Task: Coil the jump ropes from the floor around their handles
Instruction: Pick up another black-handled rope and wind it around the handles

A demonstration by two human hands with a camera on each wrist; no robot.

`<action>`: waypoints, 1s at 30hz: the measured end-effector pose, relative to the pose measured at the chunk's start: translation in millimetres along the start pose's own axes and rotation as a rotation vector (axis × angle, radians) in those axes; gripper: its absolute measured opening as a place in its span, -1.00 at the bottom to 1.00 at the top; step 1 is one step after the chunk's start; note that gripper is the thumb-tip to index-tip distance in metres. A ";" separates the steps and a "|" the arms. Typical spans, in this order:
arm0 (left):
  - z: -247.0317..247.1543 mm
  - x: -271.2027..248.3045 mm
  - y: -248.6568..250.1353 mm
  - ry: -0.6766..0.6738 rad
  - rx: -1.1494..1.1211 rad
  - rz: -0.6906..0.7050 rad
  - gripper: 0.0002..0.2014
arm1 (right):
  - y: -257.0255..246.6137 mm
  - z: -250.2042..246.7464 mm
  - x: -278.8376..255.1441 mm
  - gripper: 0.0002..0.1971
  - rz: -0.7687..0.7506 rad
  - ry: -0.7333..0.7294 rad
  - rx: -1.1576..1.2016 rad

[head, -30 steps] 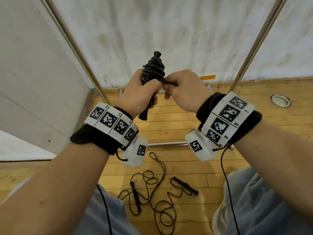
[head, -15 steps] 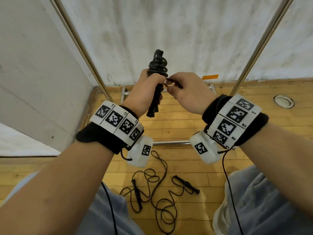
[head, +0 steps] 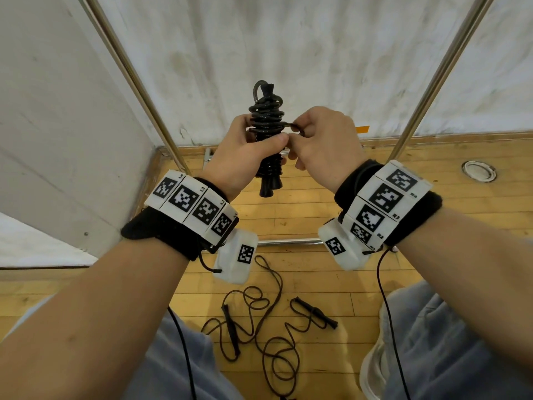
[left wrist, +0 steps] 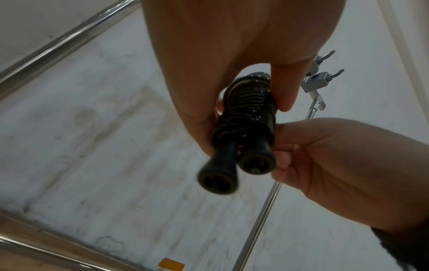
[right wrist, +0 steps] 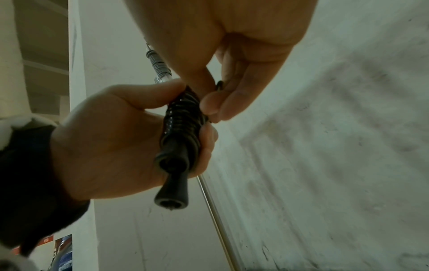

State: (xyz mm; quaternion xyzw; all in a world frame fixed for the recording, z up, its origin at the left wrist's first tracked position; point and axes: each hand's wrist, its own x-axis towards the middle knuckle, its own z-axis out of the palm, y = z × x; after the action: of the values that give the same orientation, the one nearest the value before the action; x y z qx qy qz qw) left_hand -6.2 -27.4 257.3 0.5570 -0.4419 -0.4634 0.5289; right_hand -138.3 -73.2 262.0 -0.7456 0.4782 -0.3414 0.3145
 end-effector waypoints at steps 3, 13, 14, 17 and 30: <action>1.9 0.1 1.0 0.021 -0.018 0.006 -0.60 | -2.8 -0.4 -1.1 -0.79 -0.023 0.022 0.022; -1.7 3.7 0.0 -0.002 -0.024 -0.002 -0.83 | -2.3 1.9 -5.9 -0.75 -0.112 0.026 0.003; -1.0 4.0 -1.2 0.013 -0.040 -0.009 -0.80 | -1.3 2.6 -6.8 -0.75 -0.113 0.012 -0.008; 1.0 3.5 0.1 0.067 -0.113 -0.017 -0.60 | -1.2 4.9 -8.2 -0.82 -0.115 0.012 -0.001; 3.5 2.8 -1.9 0.073 -0.226 -0.040 -0.66 | -4.3 -4.1 -7.9 -0.74 -0.251 0.014 -0.232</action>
State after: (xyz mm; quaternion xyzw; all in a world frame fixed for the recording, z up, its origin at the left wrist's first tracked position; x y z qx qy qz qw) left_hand -9.1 -30.7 255.2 0.5189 -0.3561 -0.5003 0.5947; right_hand -141.9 -65.0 266.1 -0.8285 0.4195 -0.3256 0.1778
